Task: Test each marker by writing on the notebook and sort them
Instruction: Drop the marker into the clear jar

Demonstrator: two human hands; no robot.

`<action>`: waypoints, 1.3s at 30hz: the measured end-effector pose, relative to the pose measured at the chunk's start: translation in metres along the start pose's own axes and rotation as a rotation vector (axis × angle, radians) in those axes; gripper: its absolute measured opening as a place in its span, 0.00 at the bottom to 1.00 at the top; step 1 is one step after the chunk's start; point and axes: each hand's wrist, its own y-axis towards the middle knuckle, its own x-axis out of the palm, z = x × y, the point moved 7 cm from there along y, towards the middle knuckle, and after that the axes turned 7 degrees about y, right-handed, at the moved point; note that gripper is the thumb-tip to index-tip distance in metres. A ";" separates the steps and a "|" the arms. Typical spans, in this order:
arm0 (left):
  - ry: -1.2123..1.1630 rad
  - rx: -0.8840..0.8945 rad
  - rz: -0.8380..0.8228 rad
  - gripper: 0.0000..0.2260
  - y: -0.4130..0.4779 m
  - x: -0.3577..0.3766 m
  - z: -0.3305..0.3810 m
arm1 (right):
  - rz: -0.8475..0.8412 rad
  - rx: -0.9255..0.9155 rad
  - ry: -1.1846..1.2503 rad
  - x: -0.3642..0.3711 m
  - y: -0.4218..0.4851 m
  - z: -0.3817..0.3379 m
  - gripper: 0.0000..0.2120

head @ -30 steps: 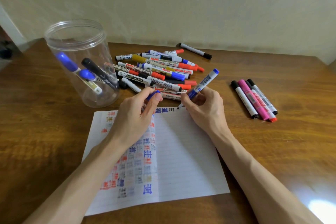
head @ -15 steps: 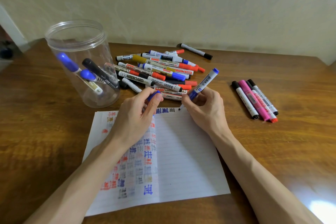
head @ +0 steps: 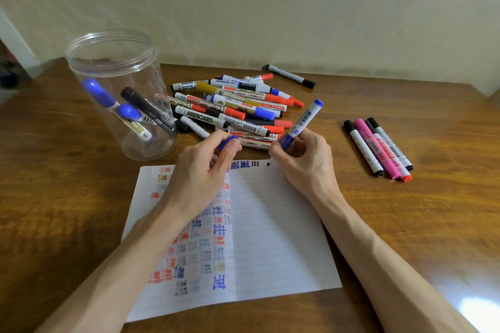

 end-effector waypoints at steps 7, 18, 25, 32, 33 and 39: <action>0.008 -0.001 -0.004 0.17 0.000 0.002 -0.004 | 0.005 0.023 0.077 -0.002 0.002 0.000 0.05; 0.009 0.004 0.005 0.15 0.000 0.003 -0.007 | -0.058 0.031 0.049 0.006 0.002 0.003 0.04; 0.006 0.006 0.001 0.15 0.000 0.003 -0.005 | -0.074 0.054 0.046 0.005 0.002 0.003 0.05; 0.003 0.002 -0.009 0.14 -0.001 0.004 -0.006 | -0.006 0.058 0.040 0.001 0.002 0.003 0.06; 0.005 0.002 -0.008 0.14 0.000 0.004 -0.006 | -0.011 0.048 0.027 0.002 0.002 0.001 0.06; -0.003 0.004 -0.012 0.13 0.000 0.004 -0.005 | -0.061 0.042 0.037 0.003 0.002 -0.001 0.05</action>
